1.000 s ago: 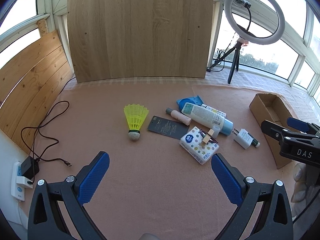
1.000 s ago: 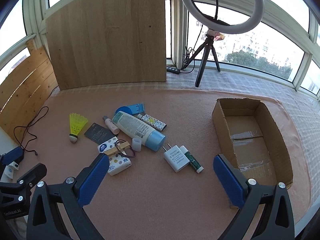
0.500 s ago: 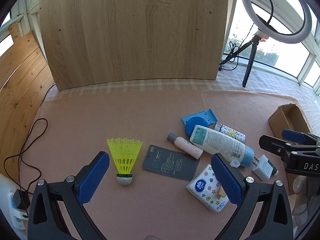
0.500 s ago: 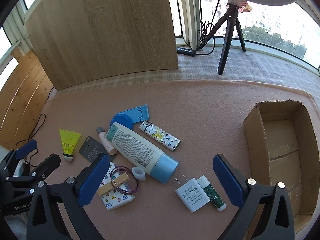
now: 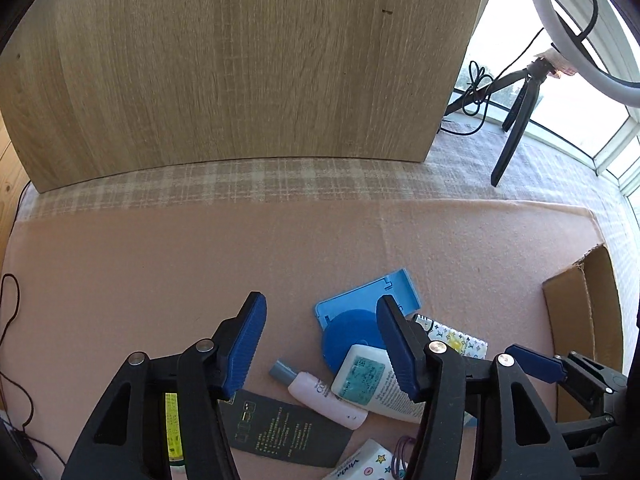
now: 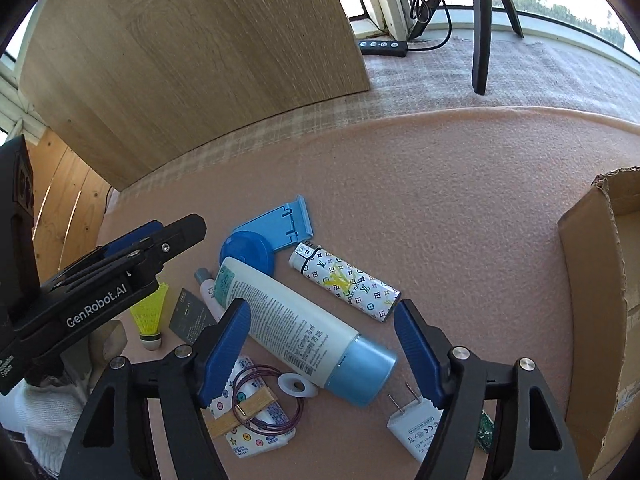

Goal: Organize objects
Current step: 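Move both tools forward over the cluster of small items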

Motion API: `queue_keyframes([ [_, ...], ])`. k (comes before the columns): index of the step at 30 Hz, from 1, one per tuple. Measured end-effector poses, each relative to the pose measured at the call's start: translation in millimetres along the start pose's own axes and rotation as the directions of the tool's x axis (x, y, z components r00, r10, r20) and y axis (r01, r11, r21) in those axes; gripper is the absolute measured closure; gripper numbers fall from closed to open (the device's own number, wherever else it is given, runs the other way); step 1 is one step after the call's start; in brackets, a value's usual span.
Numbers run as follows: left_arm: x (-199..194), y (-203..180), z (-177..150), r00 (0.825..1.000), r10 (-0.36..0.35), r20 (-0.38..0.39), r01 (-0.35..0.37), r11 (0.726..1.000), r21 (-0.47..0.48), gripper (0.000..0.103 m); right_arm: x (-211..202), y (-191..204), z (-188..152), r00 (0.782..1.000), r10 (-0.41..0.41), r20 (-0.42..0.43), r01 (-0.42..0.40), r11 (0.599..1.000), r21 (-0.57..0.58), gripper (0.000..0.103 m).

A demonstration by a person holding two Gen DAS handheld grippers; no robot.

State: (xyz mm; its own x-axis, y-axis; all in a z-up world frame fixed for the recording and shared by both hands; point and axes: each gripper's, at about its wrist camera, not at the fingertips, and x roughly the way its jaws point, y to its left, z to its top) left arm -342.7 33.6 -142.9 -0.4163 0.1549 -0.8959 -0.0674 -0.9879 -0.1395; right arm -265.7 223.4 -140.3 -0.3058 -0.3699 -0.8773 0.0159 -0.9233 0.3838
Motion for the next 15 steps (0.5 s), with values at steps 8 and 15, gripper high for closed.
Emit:
queue_keyframes([
  [8, 37, -23, -10, 0.991, -0.083, -0.105, 0.091, 0.993, 0.077, 0.069, 19, 12, -7, 0.998, 0.032, -0.061, -0.036, 0.997, -0.067, 0.033],
  [15, 28, -19, -44, 0.982, -0.148, -0.121, 0.157, 0.985, 0.072, 0.071, 23, 8, -36, 0.993, 0.046, -0.106, -0.053, 0.996, -0.074, 0.046],
])
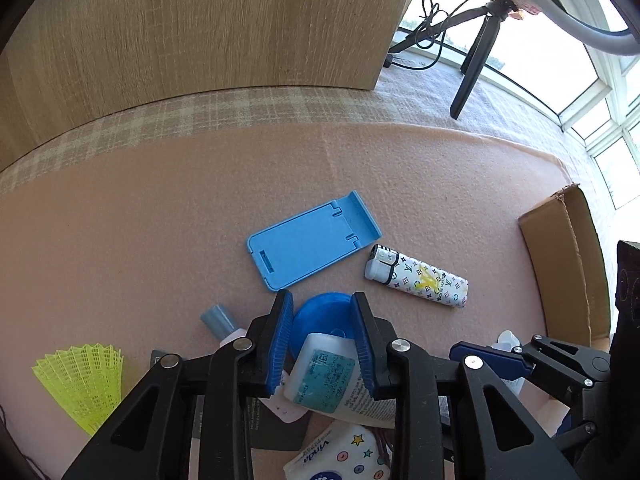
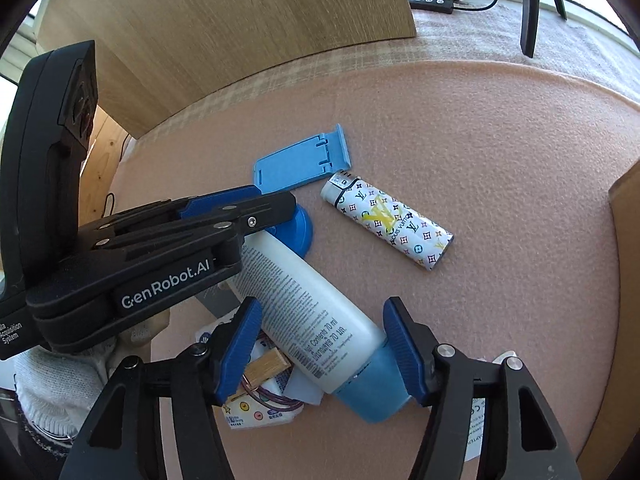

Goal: Organize objects
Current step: 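Move both tools forward over the cluster of small items, then grasp the wooden clothespin with the left tool while the right tool approaches the purple rubber band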

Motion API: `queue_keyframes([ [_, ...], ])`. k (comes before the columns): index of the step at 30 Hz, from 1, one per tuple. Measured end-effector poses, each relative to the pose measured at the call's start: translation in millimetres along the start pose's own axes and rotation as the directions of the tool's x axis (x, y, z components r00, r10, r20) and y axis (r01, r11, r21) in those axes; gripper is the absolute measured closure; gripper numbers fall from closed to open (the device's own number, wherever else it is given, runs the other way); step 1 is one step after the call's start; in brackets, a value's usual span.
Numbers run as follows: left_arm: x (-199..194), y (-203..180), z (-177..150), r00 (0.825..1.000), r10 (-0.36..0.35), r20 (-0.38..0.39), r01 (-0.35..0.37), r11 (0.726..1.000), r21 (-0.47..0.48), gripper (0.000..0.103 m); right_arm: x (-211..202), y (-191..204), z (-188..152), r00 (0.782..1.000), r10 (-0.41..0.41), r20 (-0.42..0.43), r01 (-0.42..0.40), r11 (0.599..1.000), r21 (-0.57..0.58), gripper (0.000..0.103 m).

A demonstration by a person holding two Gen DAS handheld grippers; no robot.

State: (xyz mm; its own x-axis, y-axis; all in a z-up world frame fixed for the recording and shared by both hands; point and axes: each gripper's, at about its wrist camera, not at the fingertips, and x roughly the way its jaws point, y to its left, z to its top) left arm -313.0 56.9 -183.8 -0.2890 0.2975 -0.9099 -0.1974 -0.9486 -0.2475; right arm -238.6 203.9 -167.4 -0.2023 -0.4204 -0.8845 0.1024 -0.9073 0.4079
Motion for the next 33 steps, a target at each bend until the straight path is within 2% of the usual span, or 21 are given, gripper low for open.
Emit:
queue_keyframes([
  [7, -19, 2, -38, 1.000, -0.001, 0.015, 0.001, 1.000, 0.014, 0.072, -13, 2, -40, 0.998, -0.058, 0.007, 0.059, 0.997, -0.053, 0.048],
  [9, -23, 2, -52, 1.000, 0.013, 0.017, -0.014, 0.999, 0.032, 0.074, -14, -3, -51, 0.993, -0.122, -0.003, 0.121, 0.991, -0.055, 0.061],
  [11, -23, 4, -69, 0.999, 0.040, 0.003, -0.040, 0.998, 0.048, 0.074, -12, -14, -62, 0.990, -0.136, -0.033, 0.134, 0.990, -0.050, 0.063],
  [12, -25, 7, -80, 0.999, 0.045, 0.003, -0.045, 0.997, 0.055, 0.074, -16, -16, -65, 0.989, -0.146, -0.012, 0.145, 0.988, -0.051, 0.067],
  [14, -32, 10, -96, 0.997, 0.080, 0.012, -0.081, 0.994, 0.074, 0.074, -21, -21, -68, 0.983, -0.184, 0.000, 0.184, 0.982, -0.040, 0.067],
  [18, -47, 21, -123, 0.996, 0.089, 0.005, -0.089, 0.994, 0.062, 0.074, -35, -24, -70, 0.988, -0.153, 0.036, 0.154, 0.988, -0.023, 0.065],
  [21, -65, 23, -129, 0.996, 0.082, 0.043, -0.084, 0.996, 0.042, 0.074, -38, -12, -65, 0.992, -0.115, 0.048, 0.118, 0.992, -0.051, 0.065],
  [24, -85, 23, -131, 0.994, 0.068, 0.084, -0.070, 0.997, 0.029, 0.074, -30, -4, -53, 0.989, -0.135, 0.054, 0.138, 0.989, -0.056, 0.065],
  [27, -92, 19, -129, 0.991, 0.089, 0.103, -0.094, 0.995, 0.046, 0.074, -10, 12, -31, 0.991, -0.127, 0.049, 0.129, 0.990, -0.055, 0.065],
  [33, -105, 22, -138, 0.989, 0.090, 0.115, -0.095, 0.995, 0.034, 0.074, 11, 35, -16, 0.998, -0.061, 0.018, 0.063, 0.992, -0.106, 0.063],
])
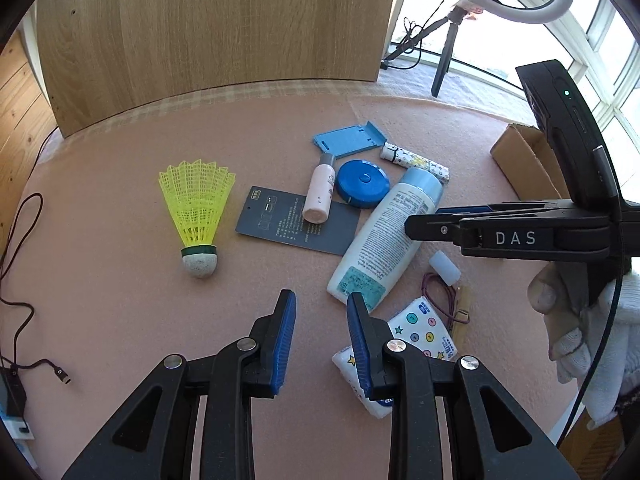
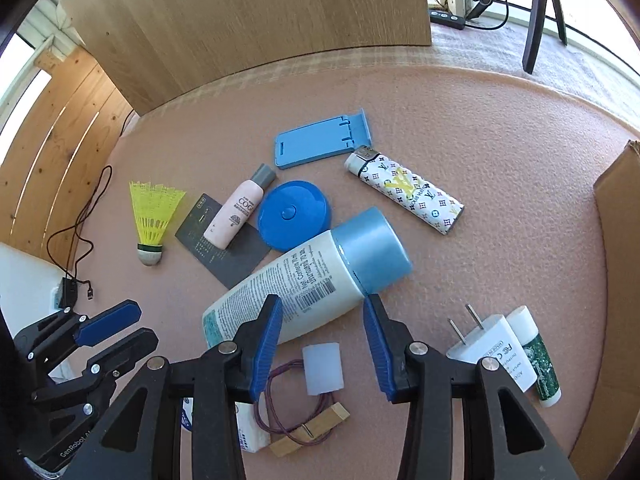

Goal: Organize objects
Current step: 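Grasp the wooden clothespin with the left tool while the right tool approaches the purple rubber band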

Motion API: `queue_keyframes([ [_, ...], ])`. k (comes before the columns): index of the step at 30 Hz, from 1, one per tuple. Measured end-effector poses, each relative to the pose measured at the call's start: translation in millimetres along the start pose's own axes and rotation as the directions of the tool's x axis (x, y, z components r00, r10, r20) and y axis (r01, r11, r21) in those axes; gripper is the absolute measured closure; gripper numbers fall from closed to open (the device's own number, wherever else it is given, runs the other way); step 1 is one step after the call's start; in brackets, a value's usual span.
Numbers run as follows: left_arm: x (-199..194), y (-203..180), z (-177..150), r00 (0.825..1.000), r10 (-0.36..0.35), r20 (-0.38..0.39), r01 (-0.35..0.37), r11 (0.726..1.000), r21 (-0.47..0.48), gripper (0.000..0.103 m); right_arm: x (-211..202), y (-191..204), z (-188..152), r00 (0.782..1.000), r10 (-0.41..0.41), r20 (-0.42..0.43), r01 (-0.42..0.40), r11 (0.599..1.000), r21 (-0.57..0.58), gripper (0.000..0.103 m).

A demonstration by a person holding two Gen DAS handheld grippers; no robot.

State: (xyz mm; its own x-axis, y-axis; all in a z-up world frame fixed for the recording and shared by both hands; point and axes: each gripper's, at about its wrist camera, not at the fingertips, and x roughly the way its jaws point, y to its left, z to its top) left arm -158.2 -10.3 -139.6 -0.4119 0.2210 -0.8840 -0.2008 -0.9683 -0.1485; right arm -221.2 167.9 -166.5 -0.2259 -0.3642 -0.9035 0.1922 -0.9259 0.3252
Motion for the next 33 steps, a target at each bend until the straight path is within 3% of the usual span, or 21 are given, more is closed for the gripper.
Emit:
queue_keyframes([
  [3, -5, -2, -4, 1.000, -0.005, 0.000, 0.005, 1.000, 0.007, 0.073, 7, 12, 0, 1.000, 0.017, -0.022, -0.018, 0.999, -0.035, 0.063],
  [7, -10, -13, -6, 1.000, -0.030, 0.007, 0.030, 0.999, 0.031, 0.057, 10, 19, -12, 0.998, -0.039, -0.047, 0.033, 0.992, -0.125, 0.063],
  [13, 2, -41, -5, 0.999, -0.045, -0.019, 0.046, 0.995, 0.086, 0.055, 4, 6, -38, 0.987, -0.142, -0.071, 0.124, 0.971, -0.206, 0.063],
  [18, 16, -64, -7, 0.998, -0.039, -0.042, 0.045, 0.988, 0.147, 0.050, -11, -20, -63, 0.959, -0.276, -0.058, 0.254, 0.935, -0.248, 0.063],
  [23, 28, -84, -4, 0.998, -0.024, -0.056, 0.035, 0.979, 0.200, 0.044, -28, -49, -74, 0.935, -0.351, -0.056, 0.336, 0.925, -0.178, 0.064],
  [30, 44, -94, -7, 0.997, 0.033, -0.075, -0.014, 0.969, 0.246, 0.044, -58, -39, -75, 0.980, -0.195, 0.028, 0.196, 0.975, -0.108, 0.063],
  [33, 48, -93, -11, 0.994, 0.068, -0.082, -0.045, 0.964, 0.261, 0.044, -47, -28, -75, 0.985, -0.171, 0.016, 0.171, 0.977, -0.124, 0.063],
])
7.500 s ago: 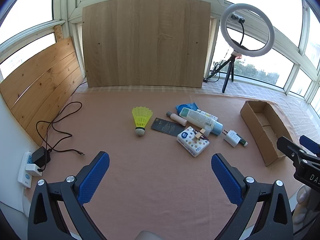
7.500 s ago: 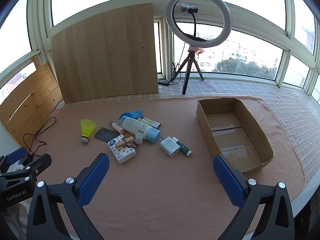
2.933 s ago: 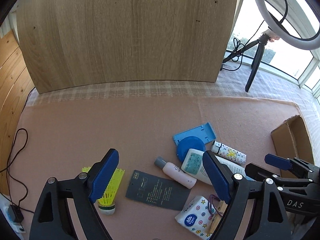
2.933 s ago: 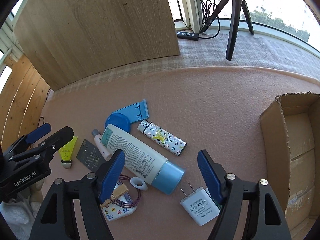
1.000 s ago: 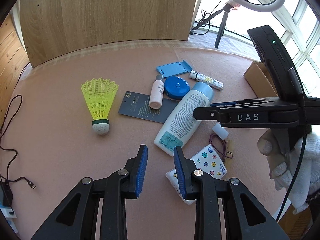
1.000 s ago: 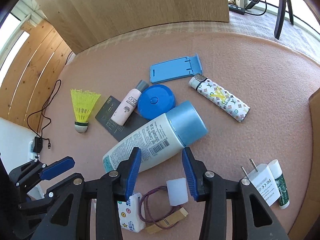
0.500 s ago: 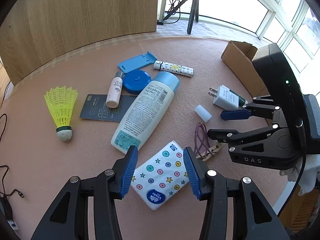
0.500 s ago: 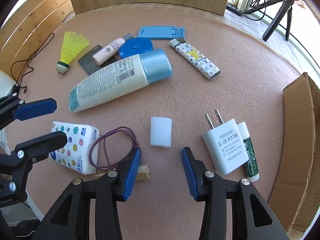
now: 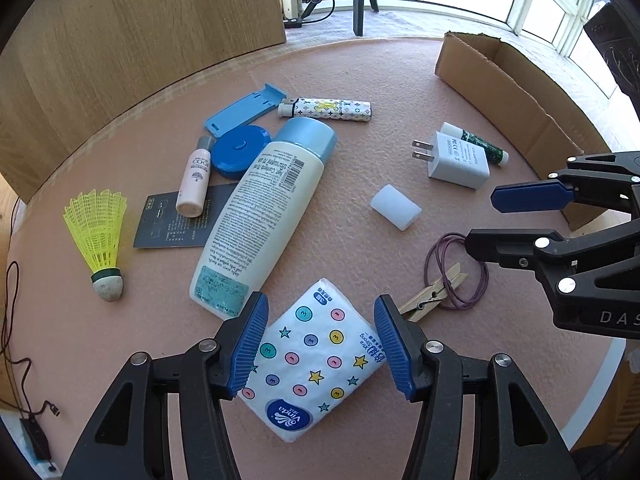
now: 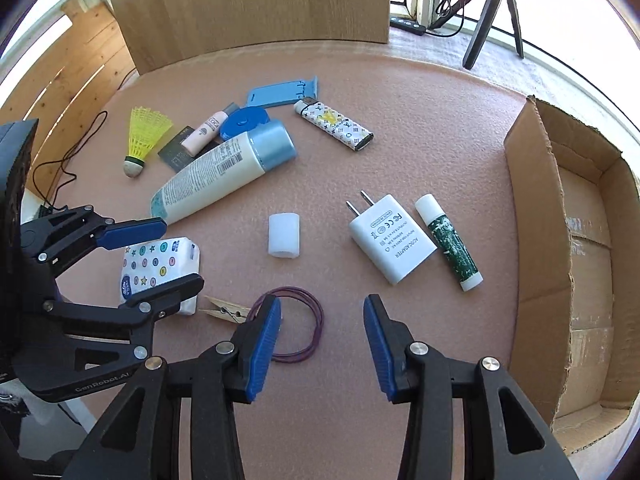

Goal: Organize objects
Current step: 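Grasp the wooden clothespin with the left tool while the right tool approaches the purple rubber band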

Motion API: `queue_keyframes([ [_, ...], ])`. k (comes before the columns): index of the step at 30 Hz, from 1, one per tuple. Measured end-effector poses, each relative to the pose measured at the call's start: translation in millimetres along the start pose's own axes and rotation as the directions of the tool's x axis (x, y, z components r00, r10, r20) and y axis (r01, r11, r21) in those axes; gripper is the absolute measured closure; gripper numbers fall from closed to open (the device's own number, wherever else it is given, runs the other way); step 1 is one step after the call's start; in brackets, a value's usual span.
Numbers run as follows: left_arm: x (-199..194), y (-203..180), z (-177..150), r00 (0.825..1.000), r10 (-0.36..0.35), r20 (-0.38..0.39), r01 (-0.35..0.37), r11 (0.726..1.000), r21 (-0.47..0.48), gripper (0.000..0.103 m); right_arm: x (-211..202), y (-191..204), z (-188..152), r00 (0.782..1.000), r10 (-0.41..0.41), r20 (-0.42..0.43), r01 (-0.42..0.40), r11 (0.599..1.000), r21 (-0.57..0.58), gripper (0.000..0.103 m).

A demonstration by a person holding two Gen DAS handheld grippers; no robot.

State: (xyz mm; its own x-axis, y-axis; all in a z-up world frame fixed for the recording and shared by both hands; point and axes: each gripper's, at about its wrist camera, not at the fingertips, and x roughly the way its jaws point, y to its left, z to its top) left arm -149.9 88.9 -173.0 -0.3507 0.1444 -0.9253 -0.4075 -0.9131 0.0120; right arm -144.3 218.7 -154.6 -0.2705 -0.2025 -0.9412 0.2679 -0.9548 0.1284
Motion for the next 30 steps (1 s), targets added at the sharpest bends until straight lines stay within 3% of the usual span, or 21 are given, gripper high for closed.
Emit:
queue_keyframes([
  [9, 6, 40, -21, 0.996, 0.083, -0.033, -0.085, 0.995, -0.059, 0.044, 17, -6, -16, 0.988, -0.145, -0.055, 0.142, 0.988, -0.058, 0.064],
  [11, 6, 53, -26, 0.995, 0.088, -0.039, -0.091, 0.993, -0.081, 0.043, 16, -14, -21, 0.992, -0.104, -0.076, 0.102, 0.994, -0.034, 0.063],
  [13, 2, 62, -30, 0.990, 0.133, -0.038, -0.136, 0.987, -0.086, 0.043, 17, -15, -22, 0.989, -0.122, -0.078, 0.119, 0.992, -0.043, 0.064],
  [15, -4, 71, -34, 0.988, 0.150, -0.030, -0.153, 0.983, -0.102, 0.043, 16, -14, -22, 0.982, -0.171, -0.086, 0.165, 0.984, -0.070, 0.057],
  [19, -23, 74, -34, 0.987, 0.157, 0.016, -0.154, 0.982, -0.111, 0.042, 10, -20, -26, 0.952, -0.294, -0.083, 0.288, 0.955, -0.073, 0.057],
  [23, -33, 55, -26, 0.994, 0.092, 0.061, -0.088, 0.994, -0.067, 0.042, 5, -32, -37, 0.973, -0.199, -0.119, 0.202, 0.979, 0.008, 0.057],
  [30, -24, -19, -6, 0.997, -0.053, 0.061, 0.045, 0.992, 0.119, 0.038, -29, -36, -47, 0.996, -0.093, -0.009, 0.093, 0.986, 0.138, 0.055],
])
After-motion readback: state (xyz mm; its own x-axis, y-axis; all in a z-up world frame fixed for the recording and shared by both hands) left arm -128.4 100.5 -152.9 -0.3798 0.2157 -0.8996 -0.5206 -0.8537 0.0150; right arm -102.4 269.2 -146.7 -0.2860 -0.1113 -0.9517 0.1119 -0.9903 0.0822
